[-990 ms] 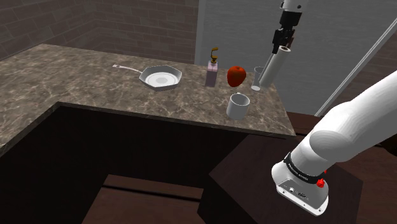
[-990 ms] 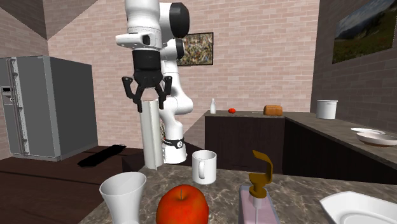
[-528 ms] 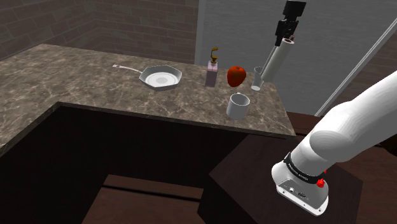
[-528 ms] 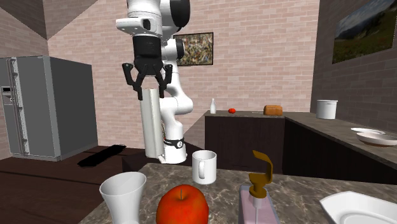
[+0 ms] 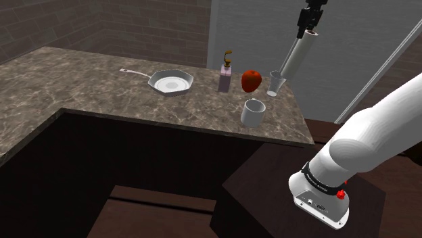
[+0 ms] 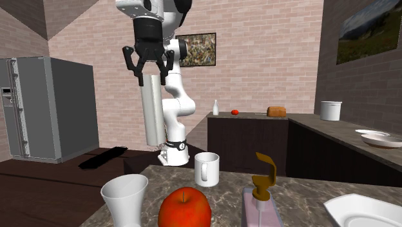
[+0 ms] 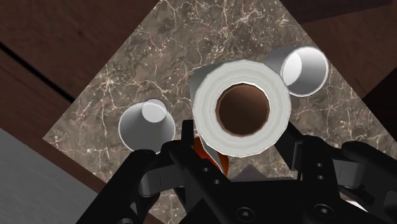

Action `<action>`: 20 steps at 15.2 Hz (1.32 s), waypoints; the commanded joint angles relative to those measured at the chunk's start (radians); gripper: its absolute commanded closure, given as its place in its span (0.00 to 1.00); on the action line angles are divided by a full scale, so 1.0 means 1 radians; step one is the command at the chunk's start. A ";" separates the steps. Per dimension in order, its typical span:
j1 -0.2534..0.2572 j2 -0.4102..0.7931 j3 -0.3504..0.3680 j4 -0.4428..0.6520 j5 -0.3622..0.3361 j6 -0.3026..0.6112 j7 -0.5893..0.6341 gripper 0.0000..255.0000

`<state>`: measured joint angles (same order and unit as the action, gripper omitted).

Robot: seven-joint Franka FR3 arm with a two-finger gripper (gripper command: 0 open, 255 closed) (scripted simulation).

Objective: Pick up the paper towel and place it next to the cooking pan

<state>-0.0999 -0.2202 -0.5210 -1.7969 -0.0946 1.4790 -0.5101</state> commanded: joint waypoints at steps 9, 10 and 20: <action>0.003 0.049 -0.007 0.182 0.020 -0.139 -0.019 1.00; 0.004 0.055 -0.008 0.202 0.023 -0.153 -0.021 1.00; 0.043 0.079 0.043 0.266 0.052 -0.199 0.069 1.00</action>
<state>-0.0669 -0.1405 -0.4920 -1.5213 -0.0470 1.2721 -0.4674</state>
